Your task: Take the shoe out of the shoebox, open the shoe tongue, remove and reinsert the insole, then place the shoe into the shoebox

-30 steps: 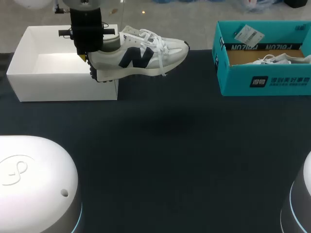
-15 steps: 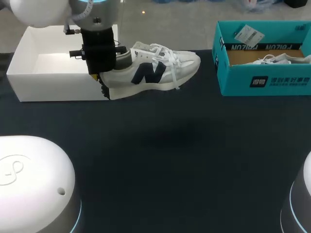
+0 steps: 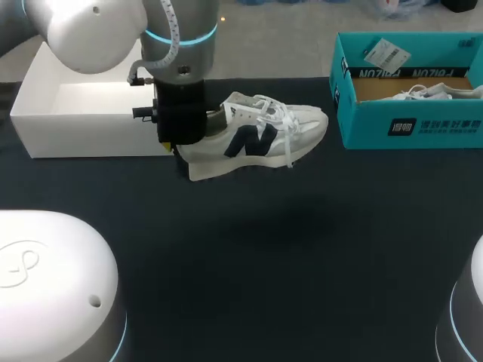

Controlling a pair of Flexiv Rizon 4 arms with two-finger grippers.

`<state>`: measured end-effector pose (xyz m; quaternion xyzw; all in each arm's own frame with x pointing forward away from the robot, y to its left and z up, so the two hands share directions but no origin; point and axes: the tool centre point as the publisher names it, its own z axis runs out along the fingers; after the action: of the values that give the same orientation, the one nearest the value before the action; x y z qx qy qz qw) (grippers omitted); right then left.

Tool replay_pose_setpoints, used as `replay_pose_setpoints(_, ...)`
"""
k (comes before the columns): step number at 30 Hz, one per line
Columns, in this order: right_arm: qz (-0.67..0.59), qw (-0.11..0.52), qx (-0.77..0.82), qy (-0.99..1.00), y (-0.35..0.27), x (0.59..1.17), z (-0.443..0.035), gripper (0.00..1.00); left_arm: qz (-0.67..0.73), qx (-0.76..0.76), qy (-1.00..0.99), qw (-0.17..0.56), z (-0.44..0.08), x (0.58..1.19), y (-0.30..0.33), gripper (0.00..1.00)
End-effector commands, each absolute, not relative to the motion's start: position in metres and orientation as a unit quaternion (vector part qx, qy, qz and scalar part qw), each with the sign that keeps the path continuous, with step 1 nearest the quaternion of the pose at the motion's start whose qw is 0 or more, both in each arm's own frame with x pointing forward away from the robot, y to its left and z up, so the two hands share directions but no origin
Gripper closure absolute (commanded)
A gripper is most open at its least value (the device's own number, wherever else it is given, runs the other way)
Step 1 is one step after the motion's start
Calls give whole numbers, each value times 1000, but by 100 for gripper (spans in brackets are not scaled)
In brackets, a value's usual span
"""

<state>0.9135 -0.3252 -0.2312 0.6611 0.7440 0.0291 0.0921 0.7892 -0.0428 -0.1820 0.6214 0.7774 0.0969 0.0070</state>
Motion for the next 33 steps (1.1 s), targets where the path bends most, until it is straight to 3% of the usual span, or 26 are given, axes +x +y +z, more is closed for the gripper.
replay_pose_setpoints(1, 29, 92, 661, 744, -325, 914, -232, 0, 97, 622, 777, 1, -178, 794, -45, 100)
replay_pose_setpoints(33, 29, 92, 661, 744, -325, 914, -232, 0, 106, 641, 760, 0, -202, 775, -43, 100)
